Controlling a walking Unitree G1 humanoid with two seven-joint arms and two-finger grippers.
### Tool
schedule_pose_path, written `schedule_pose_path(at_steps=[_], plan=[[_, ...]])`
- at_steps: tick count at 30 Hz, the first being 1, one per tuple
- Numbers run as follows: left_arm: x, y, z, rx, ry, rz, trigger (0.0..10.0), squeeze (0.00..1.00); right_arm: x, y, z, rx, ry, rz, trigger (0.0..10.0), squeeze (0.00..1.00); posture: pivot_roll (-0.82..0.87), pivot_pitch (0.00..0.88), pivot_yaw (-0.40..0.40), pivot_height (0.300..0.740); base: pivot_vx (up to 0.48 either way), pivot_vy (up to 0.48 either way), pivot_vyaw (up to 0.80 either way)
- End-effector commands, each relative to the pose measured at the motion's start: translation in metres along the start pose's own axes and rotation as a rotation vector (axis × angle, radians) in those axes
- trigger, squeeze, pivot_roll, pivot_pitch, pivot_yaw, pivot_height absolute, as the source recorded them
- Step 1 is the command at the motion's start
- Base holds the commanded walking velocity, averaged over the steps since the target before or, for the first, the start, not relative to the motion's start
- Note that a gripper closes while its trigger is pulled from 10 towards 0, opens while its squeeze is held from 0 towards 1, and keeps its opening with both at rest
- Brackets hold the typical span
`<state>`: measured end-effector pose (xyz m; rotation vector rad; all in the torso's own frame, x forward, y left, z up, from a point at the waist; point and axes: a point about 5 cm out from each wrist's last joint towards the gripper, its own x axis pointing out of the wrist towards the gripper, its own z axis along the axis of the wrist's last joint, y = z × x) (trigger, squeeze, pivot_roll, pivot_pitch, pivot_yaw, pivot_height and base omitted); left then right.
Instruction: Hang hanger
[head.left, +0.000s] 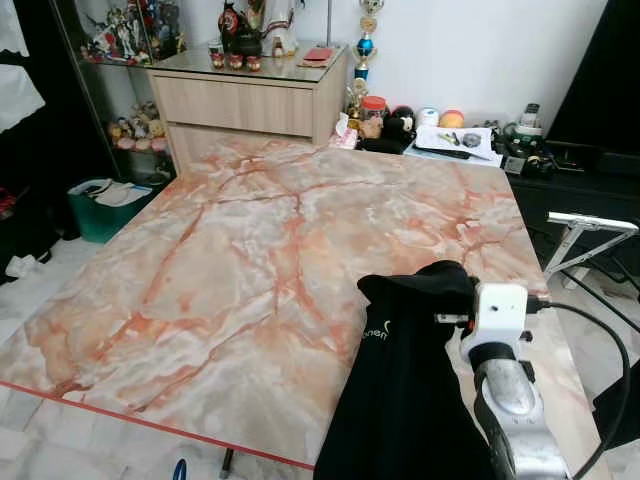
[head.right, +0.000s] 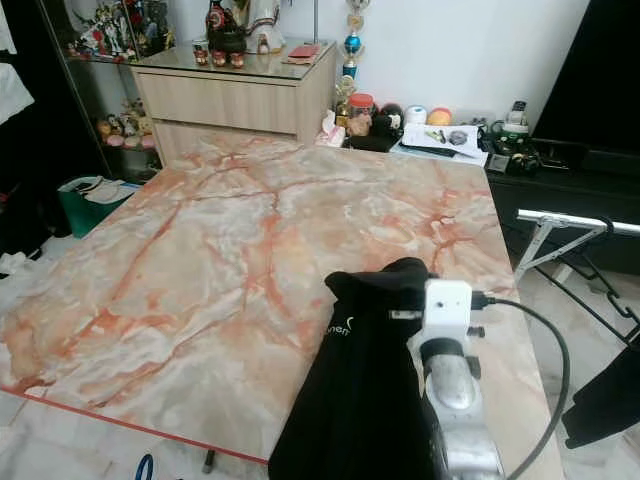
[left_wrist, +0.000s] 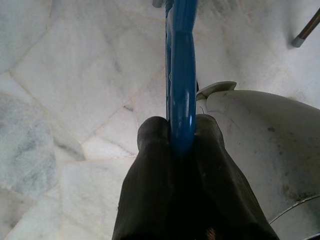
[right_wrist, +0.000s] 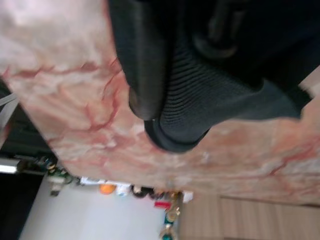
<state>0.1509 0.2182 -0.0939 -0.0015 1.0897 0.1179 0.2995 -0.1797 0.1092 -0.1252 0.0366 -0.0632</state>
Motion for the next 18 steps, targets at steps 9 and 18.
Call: schedule_pose_path(at_steps=[9,18], plan=[[0.000,0.002,-0.002,0.014,0.011,0.001,10.0,0.00,-0.028,-0.006,0.001,-0.026,0.021,-0.014,10.0,1.00,0.11,0.012,-0.018,0.740,0.000,0.000,0.00],[-0.001,0.003,-0.003,0.019,0.008,0.002,10.0,0.00,-0.054,-0.004,0.005,0.038,-0.028,-0.066,10.0,1.00,0.11,0.003,-0.016,0.740,0.000,0.000,0.00]])
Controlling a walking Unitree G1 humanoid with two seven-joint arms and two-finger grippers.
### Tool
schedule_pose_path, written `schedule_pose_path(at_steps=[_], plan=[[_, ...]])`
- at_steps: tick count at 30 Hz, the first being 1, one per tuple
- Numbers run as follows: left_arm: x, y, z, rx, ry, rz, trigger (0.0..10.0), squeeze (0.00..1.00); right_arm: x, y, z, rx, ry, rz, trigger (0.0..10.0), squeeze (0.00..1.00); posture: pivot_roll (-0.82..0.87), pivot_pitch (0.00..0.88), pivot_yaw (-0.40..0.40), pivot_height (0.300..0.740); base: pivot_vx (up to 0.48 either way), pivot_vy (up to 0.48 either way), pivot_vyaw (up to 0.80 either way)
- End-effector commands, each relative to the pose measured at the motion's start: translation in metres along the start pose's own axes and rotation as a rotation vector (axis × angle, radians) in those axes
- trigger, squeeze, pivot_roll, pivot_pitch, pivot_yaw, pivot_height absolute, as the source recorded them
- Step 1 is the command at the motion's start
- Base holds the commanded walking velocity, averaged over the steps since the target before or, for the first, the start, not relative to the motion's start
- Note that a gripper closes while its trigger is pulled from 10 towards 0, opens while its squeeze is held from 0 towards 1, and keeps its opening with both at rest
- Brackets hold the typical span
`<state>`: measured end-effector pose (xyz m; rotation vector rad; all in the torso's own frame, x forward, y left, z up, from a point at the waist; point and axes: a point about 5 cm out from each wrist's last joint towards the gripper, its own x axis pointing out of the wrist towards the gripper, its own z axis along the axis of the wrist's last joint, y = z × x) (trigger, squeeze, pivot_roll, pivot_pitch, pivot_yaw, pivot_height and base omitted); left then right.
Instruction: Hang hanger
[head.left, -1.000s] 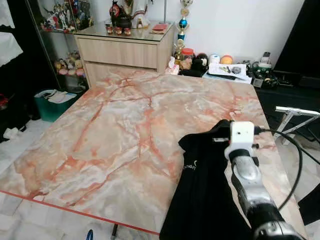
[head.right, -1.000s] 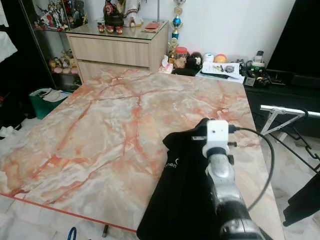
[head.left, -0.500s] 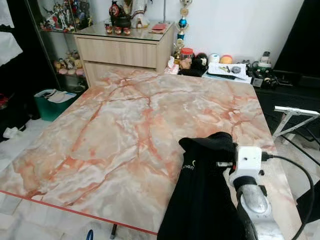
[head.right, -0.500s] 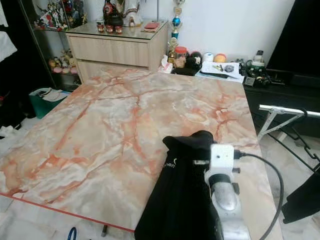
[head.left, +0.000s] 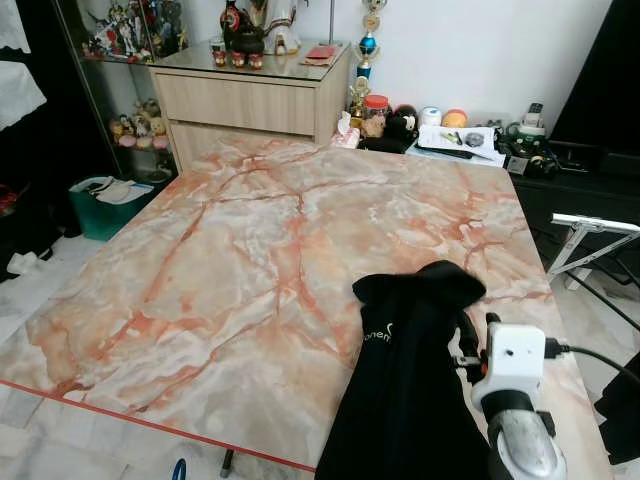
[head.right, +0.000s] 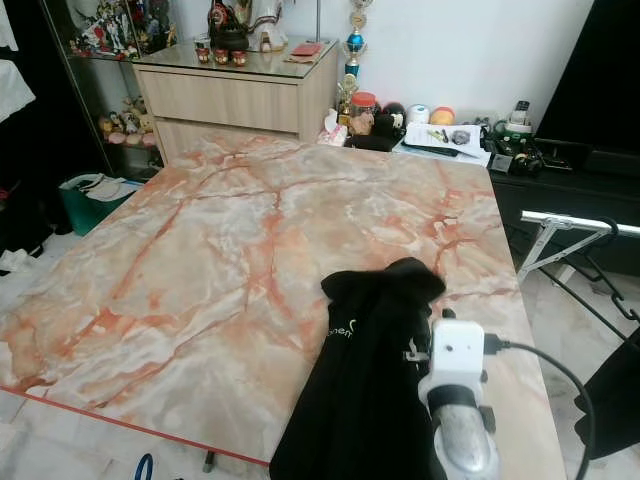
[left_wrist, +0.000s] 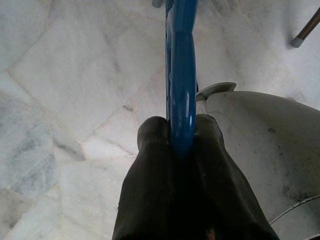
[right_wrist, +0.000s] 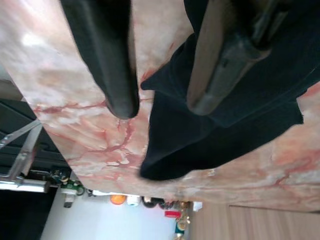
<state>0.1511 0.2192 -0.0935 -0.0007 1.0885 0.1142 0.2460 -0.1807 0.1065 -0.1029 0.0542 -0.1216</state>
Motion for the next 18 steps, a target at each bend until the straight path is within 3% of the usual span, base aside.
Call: schedule_pose_path(at_steps=[1,3,4,5,6,14,18], plan=[[-0.001,0.002,-0.003,0.016,0.008,0.005,10.0,0.00,-0.002,0.000,0.011,0.022,-0.052,-0.015,10.0,1.00,0.11,0.003,-0.016,0.740,0.000,0.000,0.00],[-0.001,0.002,-0.003,0.017,0.006,0.006,10.0,0.00,-0.002,-0.002,0.013,0.021,-0.058,-0.031,10.0,1.00,0.10,0.000,-0.014,0.740,0.000,0.000,0.00],[-0.001,0.002,-0.002,0.019,0.003,0.006,10.0,0.00,0.002,-0.003,0.014,0.013,-0.060,-0.048,10.0,0.85,0.10,0.000,-0.014,0.740,0.000,0.000,0.00],[-0.001,0.002,-0.002,0.019,0.003,0.006,10.0,0.00,0.002,-0.003,0.014,0.013,-0.060,-0.048,10.0,0.85,0.10,0.000,-0.014,0.740,0.000,0.000,0.00],[-0.001,0.002,-0.002,0.023,0.002,0.007,10.0,0.00,0.006,-0.004,0.014,0.013,-0.059,-0.061,10.0,0.00,0.10,0.000,-0.011,0.740,0.000,0.000,0.00],[-0.001,0.003,-0.002,0.058,0.000,0.007,10.0,0.00,0.011,0.001,0.016,0.026,-0.067,-0.066,10.0,0.00,0.11,0.000,-0.011,0.740,0.000,0.000,0.00],[-0.001,0.003,-0.002,0.066,0.000,0.004,10.0,0.00,0.012,0.001,0.013,0.029,-0.053,-0.088,10.0,0.00,0.11,0.000,-0.009,0.740,0.000,-0.292,0.00]])
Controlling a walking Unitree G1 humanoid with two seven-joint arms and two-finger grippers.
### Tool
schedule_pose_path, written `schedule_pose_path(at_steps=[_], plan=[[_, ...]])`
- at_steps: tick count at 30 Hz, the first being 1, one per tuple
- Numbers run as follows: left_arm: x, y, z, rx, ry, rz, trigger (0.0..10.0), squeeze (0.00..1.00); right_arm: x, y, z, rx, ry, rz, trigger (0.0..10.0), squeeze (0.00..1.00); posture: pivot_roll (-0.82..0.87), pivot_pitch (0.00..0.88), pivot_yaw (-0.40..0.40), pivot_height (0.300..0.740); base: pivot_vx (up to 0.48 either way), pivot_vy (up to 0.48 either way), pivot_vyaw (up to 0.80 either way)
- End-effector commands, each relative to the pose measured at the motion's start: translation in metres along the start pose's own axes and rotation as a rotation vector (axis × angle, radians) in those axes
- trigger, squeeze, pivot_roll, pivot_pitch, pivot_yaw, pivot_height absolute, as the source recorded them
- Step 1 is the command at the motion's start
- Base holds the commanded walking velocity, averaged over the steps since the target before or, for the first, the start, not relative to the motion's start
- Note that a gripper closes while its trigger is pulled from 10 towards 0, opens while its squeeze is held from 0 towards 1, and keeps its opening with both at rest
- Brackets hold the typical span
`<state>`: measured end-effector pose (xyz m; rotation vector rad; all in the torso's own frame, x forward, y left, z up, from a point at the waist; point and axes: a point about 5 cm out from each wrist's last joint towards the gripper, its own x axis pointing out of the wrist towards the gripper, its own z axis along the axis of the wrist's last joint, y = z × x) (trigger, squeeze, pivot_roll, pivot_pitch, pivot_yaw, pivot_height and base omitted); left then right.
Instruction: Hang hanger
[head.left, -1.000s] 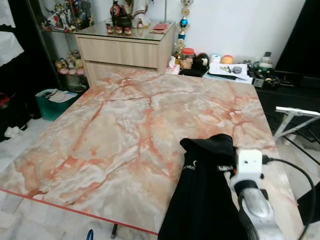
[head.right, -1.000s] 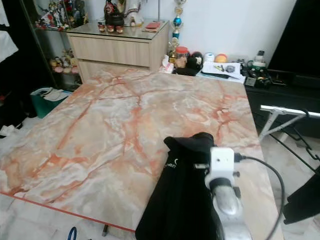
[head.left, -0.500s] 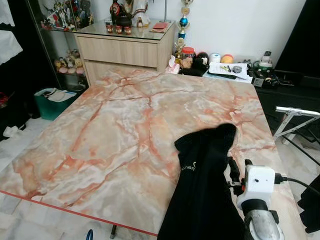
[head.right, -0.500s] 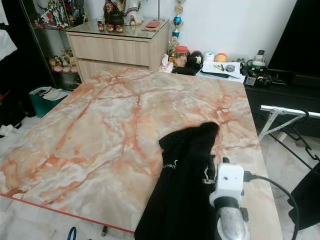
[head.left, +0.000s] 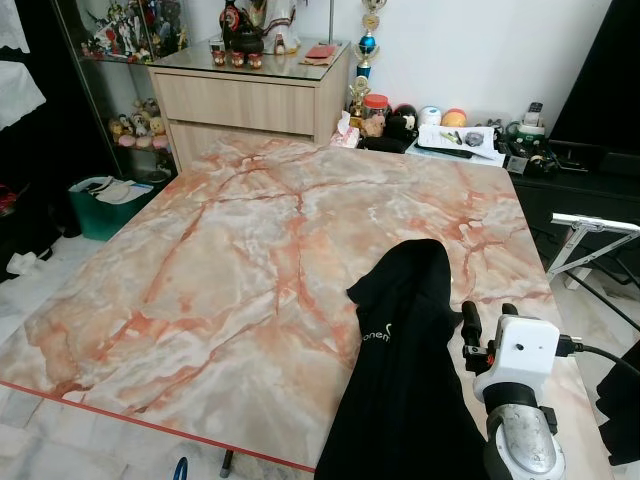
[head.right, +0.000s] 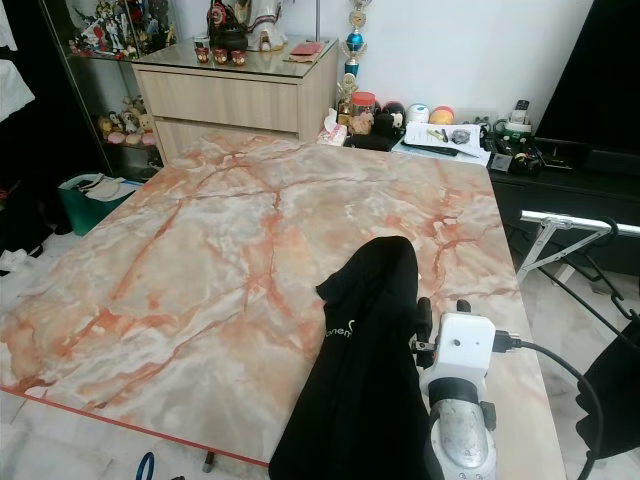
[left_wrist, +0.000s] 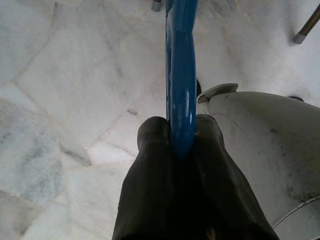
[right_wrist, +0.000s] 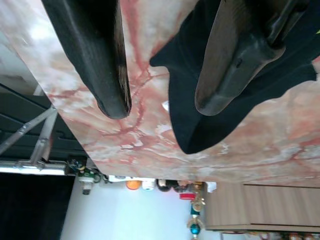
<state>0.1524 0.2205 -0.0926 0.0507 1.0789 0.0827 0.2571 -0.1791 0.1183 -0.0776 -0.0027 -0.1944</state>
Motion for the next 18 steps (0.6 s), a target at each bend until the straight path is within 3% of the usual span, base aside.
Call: schedule_pose_path(at_steps=[1,4,10,18], plan=[[-0.0006,0.0016,-0.0039,0.010,0.013,0.004,10.0,0.00,0.0014,-0.0016,-0.0008,0.002,0.003,-0.021,10.0,0.00,0.11,0.000,-0.009,0.740,0.000,-0.311,0.00],[-0.0006,0.0016,-0.0041,0.011,0.014,0.004,10.0,0.00,0.0008,-0.0040,-0.0046,0.006,0.027,-0.029,10.0,0.00,0.11,0.000,-0.009,0.740,0.000,-0.310,0.00],[-0.0006,0.0016,-0.0039,0.013,0.013,0.003,10.0,0.00,0.0009,-0.0029,-0.0061,-0.010,0.023,-0.022,10.0,0.00,0.11,0.000,-0.011,0.740,0.000,-0.316,-0.59],[-0.0005,0.0015,-0.0034,0.016,0.014,0.001,10.0,0.00,0.0018,0.0026,-0.0033,-0.006,0.001,0.003,10.0,0.00,0.12,0.000,-0.013,0.740,0.000,-0.312,0.00]])
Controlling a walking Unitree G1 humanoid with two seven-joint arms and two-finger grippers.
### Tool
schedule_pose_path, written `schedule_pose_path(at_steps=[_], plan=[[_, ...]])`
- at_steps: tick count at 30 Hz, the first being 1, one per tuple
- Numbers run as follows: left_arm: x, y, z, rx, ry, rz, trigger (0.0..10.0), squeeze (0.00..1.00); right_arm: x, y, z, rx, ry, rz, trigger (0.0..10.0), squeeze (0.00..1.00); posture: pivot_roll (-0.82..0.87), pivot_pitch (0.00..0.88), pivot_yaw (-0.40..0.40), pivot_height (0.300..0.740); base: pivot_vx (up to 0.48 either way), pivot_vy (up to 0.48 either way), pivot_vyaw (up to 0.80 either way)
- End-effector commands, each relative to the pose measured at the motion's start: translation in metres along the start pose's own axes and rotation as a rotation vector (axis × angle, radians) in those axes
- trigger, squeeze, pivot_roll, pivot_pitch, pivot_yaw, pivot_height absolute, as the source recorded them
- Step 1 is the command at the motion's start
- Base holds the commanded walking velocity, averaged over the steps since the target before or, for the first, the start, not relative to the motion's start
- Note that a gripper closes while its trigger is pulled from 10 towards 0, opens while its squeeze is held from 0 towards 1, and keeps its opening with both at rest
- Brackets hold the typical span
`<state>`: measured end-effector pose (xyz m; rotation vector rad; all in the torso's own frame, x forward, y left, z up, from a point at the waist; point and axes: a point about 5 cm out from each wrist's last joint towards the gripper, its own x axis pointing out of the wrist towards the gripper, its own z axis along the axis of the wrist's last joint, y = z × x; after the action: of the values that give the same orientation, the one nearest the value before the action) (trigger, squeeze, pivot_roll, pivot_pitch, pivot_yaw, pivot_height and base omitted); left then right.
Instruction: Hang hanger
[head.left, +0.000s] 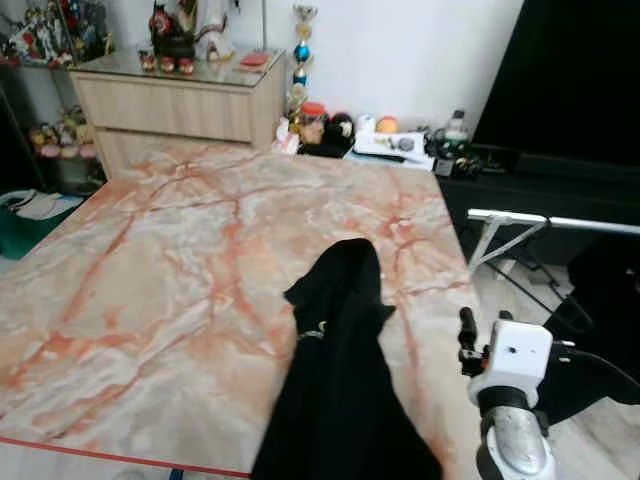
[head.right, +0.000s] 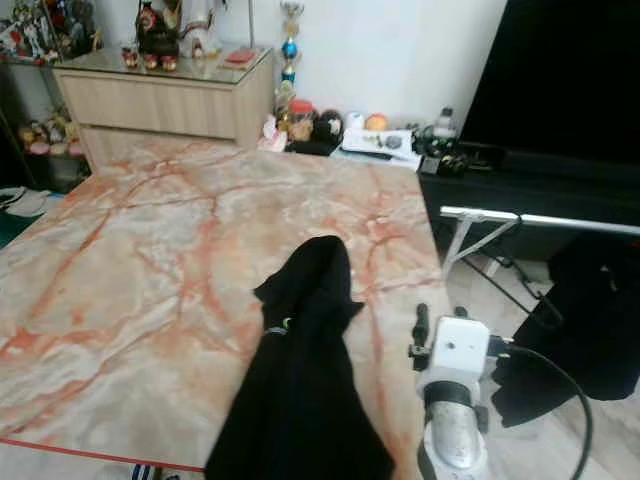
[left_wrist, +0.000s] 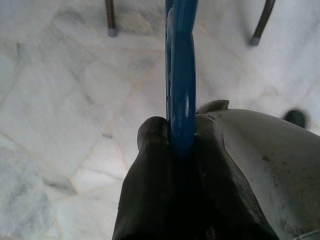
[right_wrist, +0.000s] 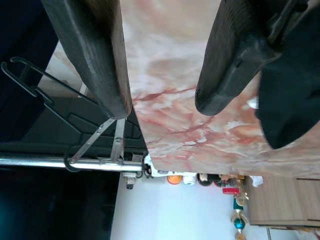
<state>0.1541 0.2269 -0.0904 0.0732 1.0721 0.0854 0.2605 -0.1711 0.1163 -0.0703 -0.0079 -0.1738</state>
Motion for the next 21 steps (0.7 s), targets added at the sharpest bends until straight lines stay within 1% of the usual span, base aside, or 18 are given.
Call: schedule_pose_path(at_steps=[1,4,7,9,11,15,17,21], plan=[[-0.0001,-0.0050,-0.0058,0.000,0.022,-0.013,10.0,0.00,0.0003,-0.0057,-0.0012,-0.015,0.002,-0.011,10.0,0.00,0.12,0.000,-0.014,0.740,0.000,-0.315,0.00],[-0.0001,-0.0051,-0.0055,-0.001,0.022,-0.012,10.0,0.00,0.0008,-0.0056,-0.0010,-0.021,0.001,-0.006,10.0,0.00,0.12,0.000,-0.016,0.740,0.000,-0.311,0.00],[0.0000,-0.0050,-0.0050,-0.002,0.022,-0.013,10.0,0.00,0.0005,-0.0040,-0.0020,-0.045,0.000,0.030,10.0,0.00,0.12,0.000,-0.017,0.740,0.000,-0.312,0.00],[0.0000,-0.0049,-0.0048,-0.002,0.022,-0.013,10.0,0.00,-0.0001,-0.0017,-0.0016,-0.076,-0.009,0.056,10.0,0.00,0.12,0.000,-0.017,0.740,0.000,-0.311,0.80],[0.0001,-0.0049,-0.0048,-0.002,0.023,-0.013,10.0,0.00,-0.0004,-0.0004,-0.0015,-0.084,-0.013,0.068,10.0,0.00,0.12,0.000,-0.017,0.740,0.000,-0.311,0.80],[0.0001,-0.0051,-0.0045,-0.003,0.022,-0.014,10.0,0.00,-0.0004,0.0010,-0.0021,-0.075,-0.010,0.078,10.0,0.00,0.12,0.000,-0.017,0.740,0.000,-0.311,0.80],[0.0001,-0.0051,-0.0044,-0.004,0.022,-0.014,10.0,0.00,0.0000,-0.0007,-0.0042,-0.046,0.008,0.056,10.0,0.00,0.12,0.000,-0.018,0.740,0.000,-0.311,0.00],[0.0001,-0.0050,-0.0044,-0.005,0.022,-0.014,10.0,0.00,0.0014,-0.0037,-0.0057,-0.064,0.012,0.041,10.0,0.00,0.12,0.000,-0.018,0.740,0.000,-0.311,0.00]])
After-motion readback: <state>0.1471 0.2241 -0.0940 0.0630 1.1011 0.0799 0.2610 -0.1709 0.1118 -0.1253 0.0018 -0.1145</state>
